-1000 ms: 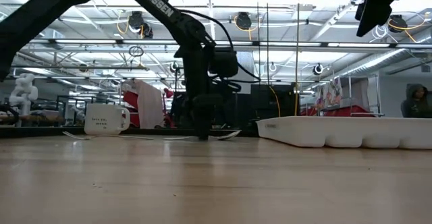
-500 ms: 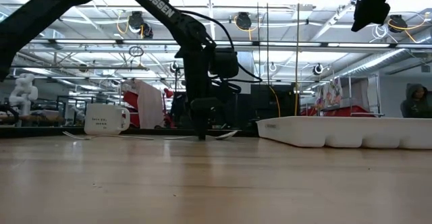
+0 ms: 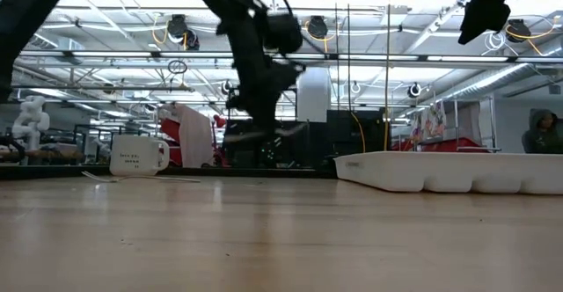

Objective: Sort silverware
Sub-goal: Put the silver spoon into the silverware tray

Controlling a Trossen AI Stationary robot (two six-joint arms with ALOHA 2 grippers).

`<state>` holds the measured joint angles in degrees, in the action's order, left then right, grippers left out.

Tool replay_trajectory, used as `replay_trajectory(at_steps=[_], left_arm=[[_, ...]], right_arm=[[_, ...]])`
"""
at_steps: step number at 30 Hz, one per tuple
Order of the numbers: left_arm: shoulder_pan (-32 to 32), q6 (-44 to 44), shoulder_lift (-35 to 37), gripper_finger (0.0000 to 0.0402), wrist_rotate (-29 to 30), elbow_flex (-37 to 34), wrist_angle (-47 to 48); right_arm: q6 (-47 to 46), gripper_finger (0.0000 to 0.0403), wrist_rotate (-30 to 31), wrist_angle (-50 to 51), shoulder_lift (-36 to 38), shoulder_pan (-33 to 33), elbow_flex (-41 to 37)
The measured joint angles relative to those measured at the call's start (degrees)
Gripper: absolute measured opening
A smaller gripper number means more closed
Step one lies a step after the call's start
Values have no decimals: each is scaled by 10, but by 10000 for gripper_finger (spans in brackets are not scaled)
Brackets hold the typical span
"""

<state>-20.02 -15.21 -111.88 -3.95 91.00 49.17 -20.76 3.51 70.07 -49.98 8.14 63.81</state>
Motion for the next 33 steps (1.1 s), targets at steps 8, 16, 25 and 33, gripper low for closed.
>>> replay_trajectory(at_steps=[8,16,25,33], left_arm=[[42,-222,44,13,43,1,-120],[86,-451,4,13,104,2,-274],[90,-512,-79,13,125,78,-289],[100,-500,-174,13,125,223,-218]], right_arm=[[-24,162,78,0,0,0,0],[-41,162,101,0,0,0,0],[-36,162,110,0,0,0,0],[-39,162,116,0,0,0,0]])
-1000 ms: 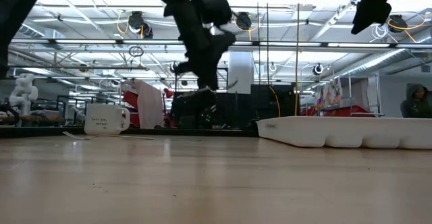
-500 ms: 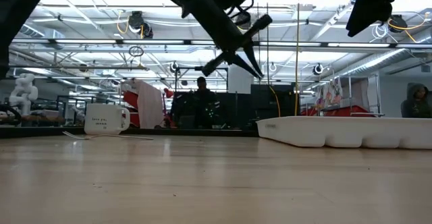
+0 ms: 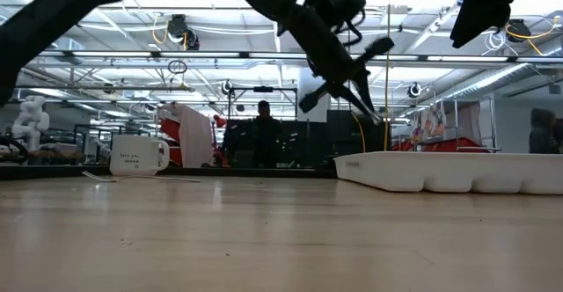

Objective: Sort silverware
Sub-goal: Put the silver spoon into the silverware tray

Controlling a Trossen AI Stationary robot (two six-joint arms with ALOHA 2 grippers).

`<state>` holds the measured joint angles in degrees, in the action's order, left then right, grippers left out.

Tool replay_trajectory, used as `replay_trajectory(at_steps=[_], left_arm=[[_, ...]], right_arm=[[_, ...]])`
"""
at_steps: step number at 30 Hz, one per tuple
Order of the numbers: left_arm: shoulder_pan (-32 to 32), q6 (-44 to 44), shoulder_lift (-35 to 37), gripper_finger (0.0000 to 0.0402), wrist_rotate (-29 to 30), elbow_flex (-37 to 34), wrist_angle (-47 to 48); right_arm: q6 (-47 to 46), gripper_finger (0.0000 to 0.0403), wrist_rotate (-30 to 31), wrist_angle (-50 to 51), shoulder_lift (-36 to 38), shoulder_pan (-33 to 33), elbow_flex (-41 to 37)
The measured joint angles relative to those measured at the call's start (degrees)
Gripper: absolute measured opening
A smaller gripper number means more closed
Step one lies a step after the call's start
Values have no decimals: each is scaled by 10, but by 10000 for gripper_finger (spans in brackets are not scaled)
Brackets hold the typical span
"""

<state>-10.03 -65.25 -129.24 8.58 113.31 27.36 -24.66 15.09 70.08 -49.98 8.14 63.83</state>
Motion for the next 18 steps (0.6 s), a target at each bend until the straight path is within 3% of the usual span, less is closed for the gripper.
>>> replay_trajectory(at_steps=[5,14,18], left_arm=[[4,-6,-40,13,-1,49,36],[9,-48,-62,13,0,50,64],[10,-48,-63,13,26,51,62]], right_arm=[[-2,162,-17,0,7,0,0],[-2,162,-17,0,22,0,0],[-11,162,-17,-1,25,0,0]])
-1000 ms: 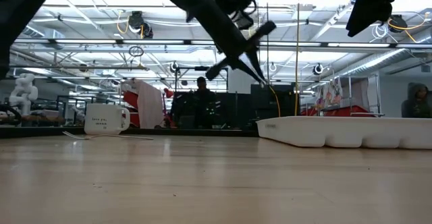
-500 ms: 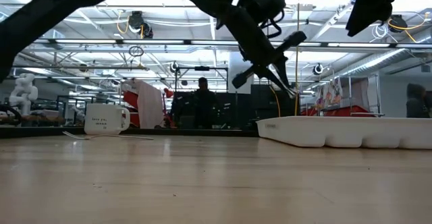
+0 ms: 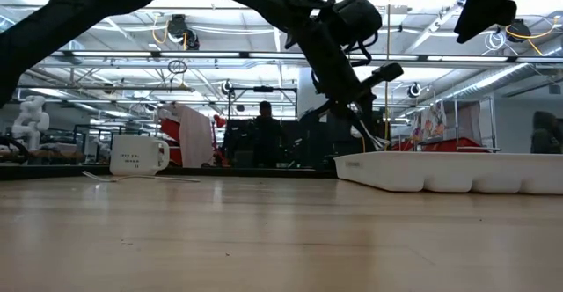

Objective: Sort silverware
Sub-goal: Put the silver spoon into the silverware tray, then put the silver fork into the silverware tray

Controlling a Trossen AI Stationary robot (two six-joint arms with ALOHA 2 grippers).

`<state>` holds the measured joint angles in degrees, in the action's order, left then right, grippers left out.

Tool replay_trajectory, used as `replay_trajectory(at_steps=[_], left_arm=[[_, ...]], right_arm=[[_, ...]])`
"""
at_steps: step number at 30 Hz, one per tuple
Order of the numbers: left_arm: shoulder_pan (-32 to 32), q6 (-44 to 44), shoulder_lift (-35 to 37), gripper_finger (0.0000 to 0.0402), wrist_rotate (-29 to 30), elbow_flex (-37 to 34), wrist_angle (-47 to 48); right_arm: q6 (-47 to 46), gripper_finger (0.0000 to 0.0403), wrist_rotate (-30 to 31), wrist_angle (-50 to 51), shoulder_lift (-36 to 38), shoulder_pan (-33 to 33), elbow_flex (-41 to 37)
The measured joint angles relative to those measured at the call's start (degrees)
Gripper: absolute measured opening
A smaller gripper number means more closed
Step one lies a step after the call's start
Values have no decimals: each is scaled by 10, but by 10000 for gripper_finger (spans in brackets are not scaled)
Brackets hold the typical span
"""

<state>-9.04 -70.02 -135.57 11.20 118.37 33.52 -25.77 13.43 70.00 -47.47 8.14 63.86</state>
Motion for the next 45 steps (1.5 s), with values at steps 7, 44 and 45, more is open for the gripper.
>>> replay_trajectory(at_steps=[7,44,45], left_arm=[[1,-7,-30,13,-9,0,1],[-11,54,-27,141,-152,-1,-12],[-14,62,-22,141,-152,-1,-4]], right_arm=[[-1,162,0,0,0,0,0],[16,162,0,-2,0,0,0],[16,162,0,-2,0,0,0]])
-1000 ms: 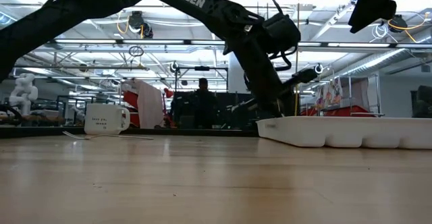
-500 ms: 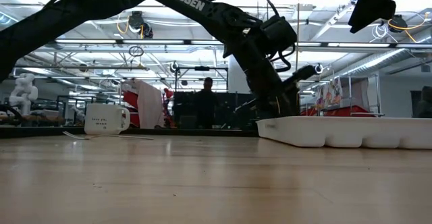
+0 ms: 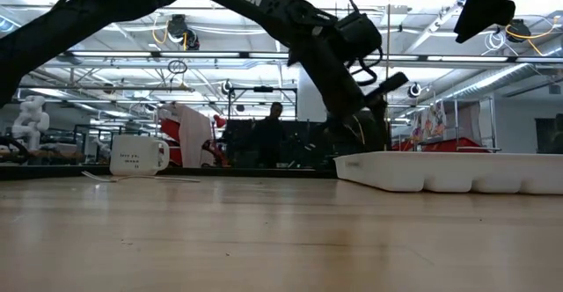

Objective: Sort silverware
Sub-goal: Put the silver fork into the silverware tray

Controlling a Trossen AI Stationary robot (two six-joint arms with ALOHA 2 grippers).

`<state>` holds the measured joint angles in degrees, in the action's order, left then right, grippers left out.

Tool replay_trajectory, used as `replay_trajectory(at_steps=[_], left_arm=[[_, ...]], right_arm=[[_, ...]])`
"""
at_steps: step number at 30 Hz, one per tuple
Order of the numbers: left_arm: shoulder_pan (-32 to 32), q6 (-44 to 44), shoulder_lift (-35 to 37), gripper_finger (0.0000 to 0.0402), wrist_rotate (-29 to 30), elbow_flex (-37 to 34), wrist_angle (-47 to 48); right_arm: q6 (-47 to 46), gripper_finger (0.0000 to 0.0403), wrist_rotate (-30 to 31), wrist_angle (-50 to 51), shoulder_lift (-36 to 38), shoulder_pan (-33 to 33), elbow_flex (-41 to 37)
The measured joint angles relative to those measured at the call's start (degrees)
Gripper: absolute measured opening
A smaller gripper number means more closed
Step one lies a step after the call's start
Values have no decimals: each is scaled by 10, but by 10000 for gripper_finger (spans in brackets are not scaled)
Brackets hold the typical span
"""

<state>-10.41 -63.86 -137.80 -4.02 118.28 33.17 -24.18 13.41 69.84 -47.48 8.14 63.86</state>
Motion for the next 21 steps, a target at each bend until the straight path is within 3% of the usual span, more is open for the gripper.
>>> replay_trajectory(at_steps=[8,13,16,21], left_arm=[[-4,105,47,142,-3,0,18],[1,300,104,142,-56,0,58],[24,463,156,141,-83,0,158],[70,679,229,141,-15,-4,411]], right_arm=[[11,162,0,-3,0,0,0],[14,162,0,-3,0,0,0],[22,162,1,-4,0,0,0],[28,162,1,-13,0,0,0]])
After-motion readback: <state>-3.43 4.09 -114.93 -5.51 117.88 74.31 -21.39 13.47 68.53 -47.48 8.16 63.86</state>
